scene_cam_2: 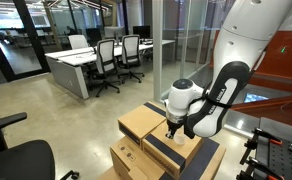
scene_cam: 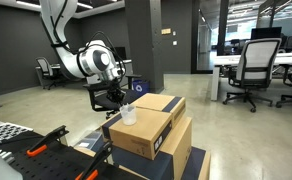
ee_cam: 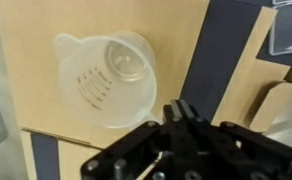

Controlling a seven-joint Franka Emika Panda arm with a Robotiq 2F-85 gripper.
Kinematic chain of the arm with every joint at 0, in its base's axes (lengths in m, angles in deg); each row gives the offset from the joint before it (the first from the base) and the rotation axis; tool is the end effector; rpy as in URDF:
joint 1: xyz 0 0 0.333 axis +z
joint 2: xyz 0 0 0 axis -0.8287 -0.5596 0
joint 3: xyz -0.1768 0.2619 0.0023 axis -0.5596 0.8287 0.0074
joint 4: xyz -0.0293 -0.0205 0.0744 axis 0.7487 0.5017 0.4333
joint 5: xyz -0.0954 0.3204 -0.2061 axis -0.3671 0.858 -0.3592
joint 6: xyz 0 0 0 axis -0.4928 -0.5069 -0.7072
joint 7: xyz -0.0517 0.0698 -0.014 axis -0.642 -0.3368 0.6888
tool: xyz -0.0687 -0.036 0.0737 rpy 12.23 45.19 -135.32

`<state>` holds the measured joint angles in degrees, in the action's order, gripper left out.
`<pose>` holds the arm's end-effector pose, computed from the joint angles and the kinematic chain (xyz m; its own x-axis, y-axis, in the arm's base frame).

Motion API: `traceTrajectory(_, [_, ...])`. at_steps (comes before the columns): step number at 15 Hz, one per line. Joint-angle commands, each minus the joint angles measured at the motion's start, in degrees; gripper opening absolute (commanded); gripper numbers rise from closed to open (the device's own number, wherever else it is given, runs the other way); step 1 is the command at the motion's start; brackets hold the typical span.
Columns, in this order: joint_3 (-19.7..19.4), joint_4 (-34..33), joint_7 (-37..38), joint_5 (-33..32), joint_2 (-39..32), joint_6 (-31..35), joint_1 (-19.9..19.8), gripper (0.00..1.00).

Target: Twist the water jug around

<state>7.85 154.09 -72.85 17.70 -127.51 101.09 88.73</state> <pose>0.5090 0.1272 0.0905 0.9791 0.1284 0.1574 0.1020 -0.9809 0.1657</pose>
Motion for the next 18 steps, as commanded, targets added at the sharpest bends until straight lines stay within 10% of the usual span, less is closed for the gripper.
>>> traceTrajectory(1, [-1.2,-1.4,1.0,-0.7,-1.2,-0.3,1.0,0.06])
traceTrajectory(18, [-1.7,-4.3,1.5,-0.4,-2.2,-1.6,-0.6,0.06])
